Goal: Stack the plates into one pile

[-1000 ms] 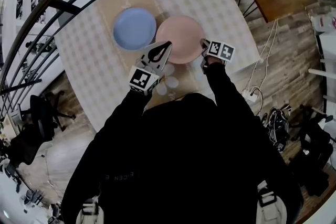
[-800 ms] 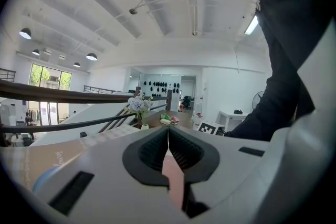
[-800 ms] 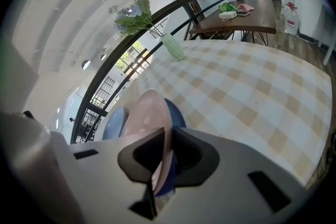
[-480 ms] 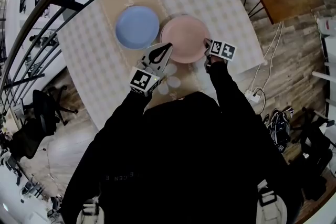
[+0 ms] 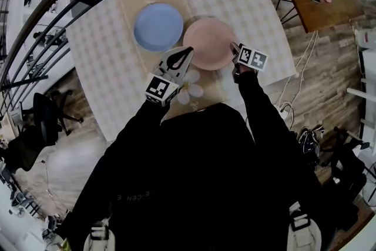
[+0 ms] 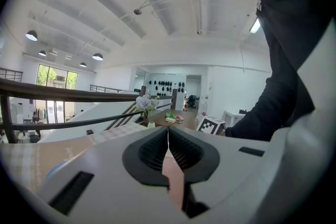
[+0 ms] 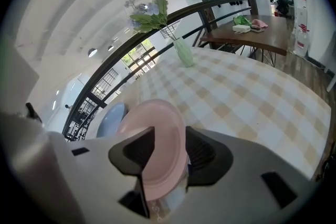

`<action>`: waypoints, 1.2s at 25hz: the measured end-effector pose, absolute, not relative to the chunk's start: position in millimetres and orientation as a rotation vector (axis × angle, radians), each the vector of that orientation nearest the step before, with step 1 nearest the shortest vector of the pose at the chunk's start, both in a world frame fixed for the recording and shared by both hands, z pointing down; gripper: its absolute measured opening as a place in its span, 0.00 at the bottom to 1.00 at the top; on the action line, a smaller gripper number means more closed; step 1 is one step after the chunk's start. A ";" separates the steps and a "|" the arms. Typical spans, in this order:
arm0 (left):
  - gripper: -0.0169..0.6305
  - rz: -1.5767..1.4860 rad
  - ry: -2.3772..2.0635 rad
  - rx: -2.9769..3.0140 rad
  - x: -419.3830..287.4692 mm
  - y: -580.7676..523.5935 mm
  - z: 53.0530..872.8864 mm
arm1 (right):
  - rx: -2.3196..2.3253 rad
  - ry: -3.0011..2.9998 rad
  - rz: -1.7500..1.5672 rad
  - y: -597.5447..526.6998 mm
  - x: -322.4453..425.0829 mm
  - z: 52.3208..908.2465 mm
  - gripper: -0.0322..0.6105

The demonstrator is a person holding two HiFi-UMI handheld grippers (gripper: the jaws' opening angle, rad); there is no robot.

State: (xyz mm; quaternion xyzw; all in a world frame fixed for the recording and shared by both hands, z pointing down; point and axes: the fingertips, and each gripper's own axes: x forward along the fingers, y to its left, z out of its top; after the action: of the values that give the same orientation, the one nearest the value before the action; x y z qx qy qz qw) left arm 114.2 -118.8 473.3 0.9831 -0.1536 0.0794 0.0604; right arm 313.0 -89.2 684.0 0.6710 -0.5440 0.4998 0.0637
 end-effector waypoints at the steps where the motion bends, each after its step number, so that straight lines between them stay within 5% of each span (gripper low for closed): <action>1: 0.06 0.234 -0.469 2.982 112.2 -118.6 471.8 | 2.019 -1.664 1.488 -90.3 310.3 678.5 0.35; 30: 0.06 0.141 -0.800 2.933 22.5 -161.4 466.6 | 1.554 -2.090 0.916 -225.9 154.8 596.3 0.35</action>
State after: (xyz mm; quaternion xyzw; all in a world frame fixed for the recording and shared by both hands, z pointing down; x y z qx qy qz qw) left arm 22.5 -161.4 466.6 0.9626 -0.2624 0.0461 0.0489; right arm 154.8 -225.9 596.3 0.5528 -0.7432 0.3258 0.1893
